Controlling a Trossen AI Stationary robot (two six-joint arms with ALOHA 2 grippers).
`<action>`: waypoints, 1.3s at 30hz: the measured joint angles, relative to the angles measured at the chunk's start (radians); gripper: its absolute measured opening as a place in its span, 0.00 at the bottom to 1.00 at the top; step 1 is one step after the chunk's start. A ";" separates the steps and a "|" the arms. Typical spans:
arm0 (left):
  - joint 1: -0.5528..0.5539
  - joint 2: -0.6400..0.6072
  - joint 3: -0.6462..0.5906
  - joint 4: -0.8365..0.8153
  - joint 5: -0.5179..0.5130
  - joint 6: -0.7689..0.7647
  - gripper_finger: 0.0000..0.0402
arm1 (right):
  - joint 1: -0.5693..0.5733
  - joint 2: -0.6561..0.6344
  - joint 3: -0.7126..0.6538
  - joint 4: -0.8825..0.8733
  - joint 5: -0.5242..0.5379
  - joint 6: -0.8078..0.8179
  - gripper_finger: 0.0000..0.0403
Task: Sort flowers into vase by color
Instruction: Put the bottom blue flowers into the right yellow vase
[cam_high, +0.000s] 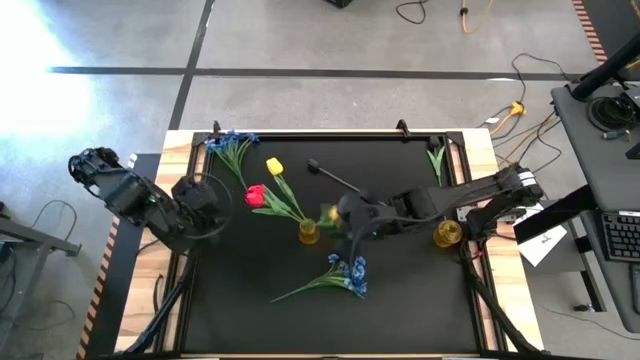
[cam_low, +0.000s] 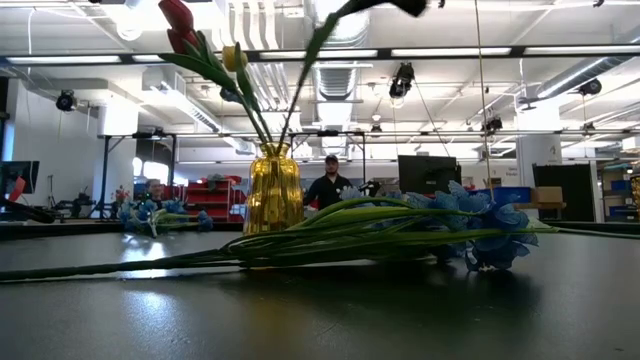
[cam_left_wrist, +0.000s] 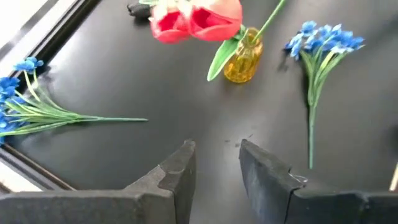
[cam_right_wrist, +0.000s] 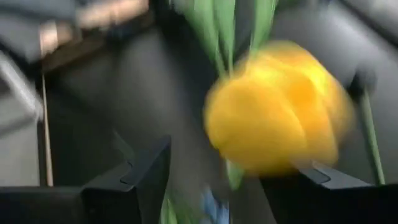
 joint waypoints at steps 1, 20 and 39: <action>0.000 -0.015 0.000 0.000 -0.002 -0.004 0.26 | 0.011 -0.008 0.000 -0.063 -0.016 0.007 0.55; -0.004 -0.101 -0.303 0.338 0.115 0.102 0.19 | 0.205 -0.032 -0.074 -0.304 0.015 0.198 0.55; -0.070 0.229 -0.581 1.073 0.187 0.183 0.48 | 0.386 -0.032 -0.054 -0.304 0.130 0.606 0.54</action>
